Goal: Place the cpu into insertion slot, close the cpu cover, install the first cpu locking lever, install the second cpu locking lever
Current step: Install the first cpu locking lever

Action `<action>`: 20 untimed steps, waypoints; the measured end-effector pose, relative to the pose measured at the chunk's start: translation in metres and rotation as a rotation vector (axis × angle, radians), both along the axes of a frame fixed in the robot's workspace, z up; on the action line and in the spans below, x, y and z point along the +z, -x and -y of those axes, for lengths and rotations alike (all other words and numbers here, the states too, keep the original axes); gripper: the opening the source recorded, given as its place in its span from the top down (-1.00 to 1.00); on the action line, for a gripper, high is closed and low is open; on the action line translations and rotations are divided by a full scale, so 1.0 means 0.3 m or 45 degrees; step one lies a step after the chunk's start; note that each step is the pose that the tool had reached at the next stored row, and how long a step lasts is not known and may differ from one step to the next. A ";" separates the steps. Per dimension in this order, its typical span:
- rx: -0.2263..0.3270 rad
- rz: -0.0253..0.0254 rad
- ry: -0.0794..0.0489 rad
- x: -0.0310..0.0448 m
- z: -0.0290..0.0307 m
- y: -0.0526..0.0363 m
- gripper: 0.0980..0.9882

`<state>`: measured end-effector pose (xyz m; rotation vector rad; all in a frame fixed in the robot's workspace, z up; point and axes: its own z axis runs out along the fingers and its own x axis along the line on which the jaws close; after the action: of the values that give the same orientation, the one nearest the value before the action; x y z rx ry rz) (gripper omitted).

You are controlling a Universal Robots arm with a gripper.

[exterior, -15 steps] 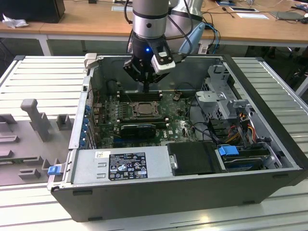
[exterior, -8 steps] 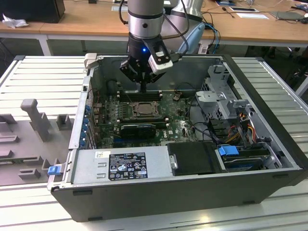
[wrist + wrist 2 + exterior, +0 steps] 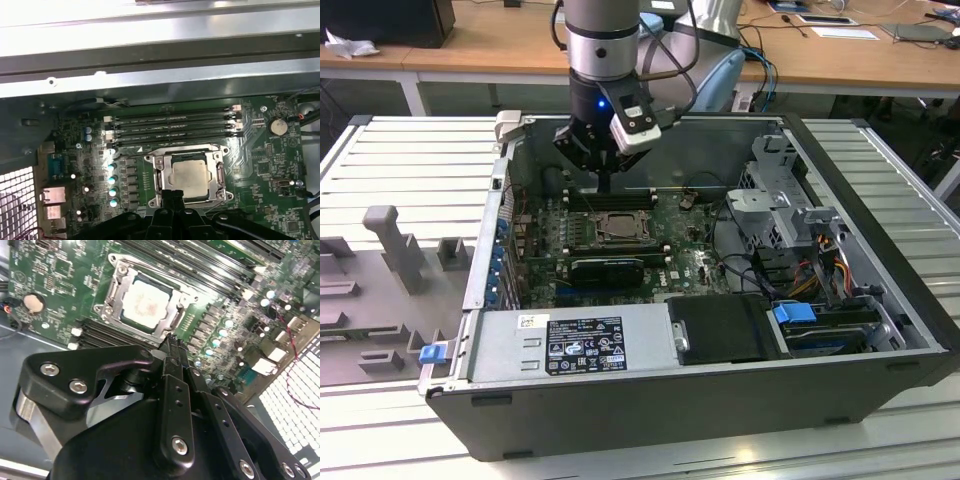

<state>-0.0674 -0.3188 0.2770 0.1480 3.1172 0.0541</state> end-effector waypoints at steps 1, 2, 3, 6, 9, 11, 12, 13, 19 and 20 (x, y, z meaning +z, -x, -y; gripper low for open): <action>0.000 0.0002 0.000 -0.001 0.000 0.008 0.98; 0.006 0.0003 0.000 -0.002 0.000 0.014 0.98; 0.029 0.0002 0.000 -0.004 -0.001 0.014 0.98; 0.060 0.0001 0.000 -0.009 -0.001 0.020 0.98; 0.062 0.0006 -0.001 -0.011 -0.001 0.036 0.98; 0.062 0.0006 -0.001 -0.012 -0.001 0.043 0.98; 0.062 0.0007 -0.001 -0.012 -0.001 0.046 0.98; 0.063 0.0006 -0.001 -0.012 -0.001 0.050 0.98; 0.064 0.0010 -0.001 -0.013 -0.001 0.069 0.98; 0.064 0.0010 -0.001 -0.013 -0.001 0.072 0.98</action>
<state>-0.0890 -0.3186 0.2731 0.0695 3.1200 0.0560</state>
